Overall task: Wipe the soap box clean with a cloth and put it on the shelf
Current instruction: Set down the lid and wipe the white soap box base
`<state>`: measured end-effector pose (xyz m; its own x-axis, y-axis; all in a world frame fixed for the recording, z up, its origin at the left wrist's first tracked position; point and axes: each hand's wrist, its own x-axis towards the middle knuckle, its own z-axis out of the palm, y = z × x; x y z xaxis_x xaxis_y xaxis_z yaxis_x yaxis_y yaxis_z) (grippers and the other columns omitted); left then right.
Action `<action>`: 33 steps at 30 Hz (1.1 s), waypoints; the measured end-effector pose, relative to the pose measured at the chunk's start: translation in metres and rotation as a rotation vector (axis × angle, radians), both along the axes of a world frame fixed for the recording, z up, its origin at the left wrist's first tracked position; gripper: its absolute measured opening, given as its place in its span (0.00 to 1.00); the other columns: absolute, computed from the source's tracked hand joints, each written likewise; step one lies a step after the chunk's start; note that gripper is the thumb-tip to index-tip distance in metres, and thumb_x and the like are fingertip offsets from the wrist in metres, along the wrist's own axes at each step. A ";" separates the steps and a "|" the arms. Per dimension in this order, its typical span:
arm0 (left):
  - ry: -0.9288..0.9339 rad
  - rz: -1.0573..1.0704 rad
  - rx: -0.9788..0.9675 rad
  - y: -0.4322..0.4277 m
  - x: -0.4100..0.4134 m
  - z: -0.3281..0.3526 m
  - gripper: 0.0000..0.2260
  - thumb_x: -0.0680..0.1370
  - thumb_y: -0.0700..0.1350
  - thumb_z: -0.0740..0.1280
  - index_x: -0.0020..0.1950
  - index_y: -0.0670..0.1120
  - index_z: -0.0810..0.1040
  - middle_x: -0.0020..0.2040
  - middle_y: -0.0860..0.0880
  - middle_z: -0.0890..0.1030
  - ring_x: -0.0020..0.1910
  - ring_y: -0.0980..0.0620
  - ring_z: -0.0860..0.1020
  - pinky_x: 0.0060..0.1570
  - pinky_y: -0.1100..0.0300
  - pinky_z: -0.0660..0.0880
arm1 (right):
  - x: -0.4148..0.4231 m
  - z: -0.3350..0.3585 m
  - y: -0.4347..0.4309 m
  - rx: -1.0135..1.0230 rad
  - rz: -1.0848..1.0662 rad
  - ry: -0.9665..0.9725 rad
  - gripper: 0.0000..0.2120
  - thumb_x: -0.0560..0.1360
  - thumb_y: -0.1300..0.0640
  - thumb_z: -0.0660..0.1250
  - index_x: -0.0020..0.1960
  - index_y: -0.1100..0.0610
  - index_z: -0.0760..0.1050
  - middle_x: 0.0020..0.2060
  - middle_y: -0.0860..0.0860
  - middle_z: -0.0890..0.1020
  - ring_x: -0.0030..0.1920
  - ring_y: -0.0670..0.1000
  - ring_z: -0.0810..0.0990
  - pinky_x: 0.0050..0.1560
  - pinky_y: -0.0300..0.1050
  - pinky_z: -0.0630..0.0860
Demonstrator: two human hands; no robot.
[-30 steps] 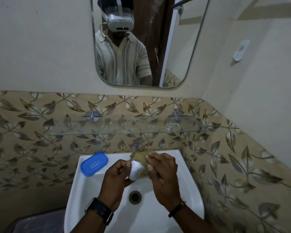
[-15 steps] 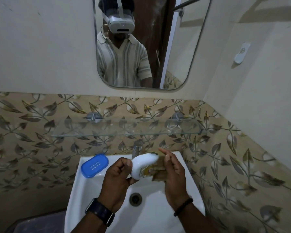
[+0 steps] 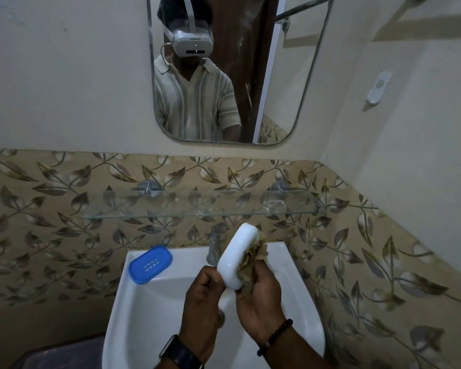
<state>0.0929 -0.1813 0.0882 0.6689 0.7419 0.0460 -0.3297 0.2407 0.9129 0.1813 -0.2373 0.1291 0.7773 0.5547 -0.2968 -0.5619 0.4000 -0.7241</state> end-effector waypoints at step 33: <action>0.024 -0.286 0.101 0.025 -0.002 0.022 0.15 0.77 0.52 0.71 0.57 0.43 0.83 0.56 0.38 0.85 0.56 0.39 0.84 0.53 0.48 0.82 | 0.035 -0.020 -0.034 -0.449 0.095 -0.949 0.16 0.86 0.53 0.55 0.63 0.41 0.79 0.62 0.46 0.83 0.62 0.42 0.79 0.60 0.39 0.78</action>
<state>0.0906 -0.1560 0.1097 0.8521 0.5153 0.0914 -0.2394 0.2284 0.9437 0.2162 -0.2710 0.1092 0.7574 0.6157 0.2174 0.2983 -0.0301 -0.9540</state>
